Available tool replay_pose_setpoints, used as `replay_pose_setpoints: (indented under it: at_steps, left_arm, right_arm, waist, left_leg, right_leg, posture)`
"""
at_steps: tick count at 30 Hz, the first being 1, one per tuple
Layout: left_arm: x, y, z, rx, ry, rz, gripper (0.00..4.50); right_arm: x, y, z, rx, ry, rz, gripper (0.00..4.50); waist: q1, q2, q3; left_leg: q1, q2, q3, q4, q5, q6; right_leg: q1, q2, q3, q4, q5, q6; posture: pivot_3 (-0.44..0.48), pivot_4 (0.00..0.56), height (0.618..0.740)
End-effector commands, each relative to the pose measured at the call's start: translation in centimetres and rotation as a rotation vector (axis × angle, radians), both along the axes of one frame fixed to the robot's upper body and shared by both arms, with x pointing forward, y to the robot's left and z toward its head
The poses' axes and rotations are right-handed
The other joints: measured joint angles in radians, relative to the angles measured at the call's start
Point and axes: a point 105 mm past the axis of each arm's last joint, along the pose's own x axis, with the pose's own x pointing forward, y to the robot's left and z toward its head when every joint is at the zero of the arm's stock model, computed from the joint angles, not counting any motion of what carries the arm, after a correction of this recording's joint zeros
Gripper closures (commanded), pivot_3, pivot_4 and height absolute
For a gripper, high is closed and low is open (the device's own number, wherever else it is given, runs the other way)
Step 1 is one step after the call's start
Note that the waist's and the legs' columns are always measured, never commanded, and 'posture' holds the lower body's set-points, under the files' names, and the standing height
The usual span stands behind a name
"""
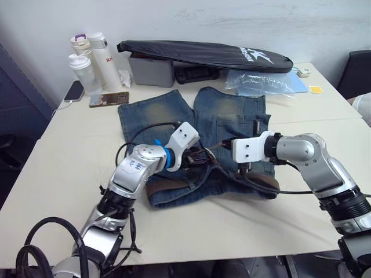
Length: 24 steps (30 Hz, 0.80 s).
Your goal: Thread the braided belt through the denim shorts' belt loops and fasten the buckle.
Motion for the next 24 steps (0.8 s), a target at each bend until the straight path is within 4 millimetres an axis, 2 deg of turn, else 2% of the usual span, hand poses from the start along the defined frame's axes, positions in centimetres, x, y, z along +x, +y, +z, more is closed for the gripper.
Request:
replay_pose_setpoints:
  at_steps: [1,4,6,10,12,14,17,19,22,24]
  left_arm:
    - [-1.0,3.3,3.6,-0.083,0.044,-0.123,0.10]
    - [0.0,5.3,4.7,-0.128,0.058,-0.090,0.02]
    - [1.2,6.4,4.4,-0.100,0.051,-0.029,0.02]
    - [2.4,7.4,1.6,0.051,0.066,0.029,0.02]
    - [2.3,7.1,-0.3,0.125,0.092,0.021,0.02]
    - [2.2,6.5,-1.0,0.142,0.096,-0.004,0.02]
    - [2.1,5.0,-0.2,0.081,0.085,-0.038,0.02]
    - [2.1,4.5,0.5,0.044,0.068,-0.056,0.02]
    - [2.4,4.4,1.3,0.021,0.029,-0.044,0.02]
    - [3.0,4.2,2.7,-0.038,-0.023,-0.020,0.02]
  right_arm:
    - [-1.0,-0.9,2.9,-0.007,-0.111,0.024,4.50]
    - [-1.3,-1.3,3.5,-0.023,-0.150,0.034,4.50]
    - [-1.7,-1.6,4.3,-0.040,-0.191,0.048,4.50]
    - [-2.1,-1.8,5.9,-0.084,-0.277,0.076,4.50]
    - [-2.1,-2.3,7.0,-0.122,-0.321,0.084,4.50]
    - [-2.1,-2.8,7.6,-0.152,-0.345,0.089,4.50]
    - [-1.7,-4.1,8.1,-0.211,-0.341,0.057,4.50]
    - [-1.6,-5.2,7.3,-0.239,-0.233,-0.001,4.50]
    - [-2.1,-3.9,7.1,-0.153,-0.162,0.012,4.50]
    - [-1.9,-4.0,6.8,-0.157,-0.144,-0.018,4.50]
  waist:
    - [-0.009,0.000,0.000]
    - [-0.014,-0.001,0.000]
    - [-0.014,-0.001,0.001]
    - [-0.012,-0.001,0.001]
    - [-0.013,-0.002,0.001]
    - [-0.013,-0.002,0.001]
    - [-0.012,-0.003,0.002]
    - [-0.012,-0.003,0.002]
    - [-0.014,-0.003,0.002]
    - [-0.013,-0.003,0.002]
  left_leg:
    - [0.000,0.000,0.000,0.000,0.000,0.000]
    - [0.000,0.001,-0.001,0.000,0.000,0.000]
    - [0.000,0.001,-0.001,0.000,0.000,0.000]
    - [0.000,0.001,-0.001,0.000,0.000,0.000]
    - [0.001,0.001,0.000,0.000,0.000,0.000]
    - [0.000,0.000,0.000,0.001,-0.001,-0.002]
    - [0.000,0.001,0.001,0.002,-0.001,-0.002]
    - [0.000,0.001,0.001,0.002,-0.001,-0.002]
    - [0.000,0.002,0.001,0.003,-0.001,-0.002]
    - [0.000,0.001,0.001,0.005,0.000,-0.001]
  right_leg:
    - [0.000,0.000,0.000,0.000,0.000,0.000]
    - [-0.001,0.000,0.000,0.001,0.000,0.000]
    - [-0.001,0.000,0.000,0.001,0.000,0.000]
    - [-0.001,0.000,0.000,0.001,0.000,0.000]
    - [-0.001,0.000,0.000,0.001,0.000,0.000]
    - [-0.003,-0.001,0.001,0.004,0.000,0.000]
    - [-0.004,-0.001,0.001,0.009,0.000,0.000]
    - [-0.004,-0.001,0.001,0.011,0.000,0.000]
    - [-0.003,-0.001,0.001,0.012,0.000,0.000]
    - [-0.003,-0.003,0.001,0.011,0.000,0.000]
  posture:
    - [0.000,0.150,0.622]
    - [0.000,0.150,0.622]
    - [0.000,0.150,0.622]
    - [0.000,0.150,0.622]
    - [0.000,0.150,0.622]
    - [0.000,0.150,0.622]
    - [0.000,0.150,0.622]
    - [0.000,0.150,0.622]
    - [0.000,0.150,0.622]
    - [0.000,0.150,0.622]
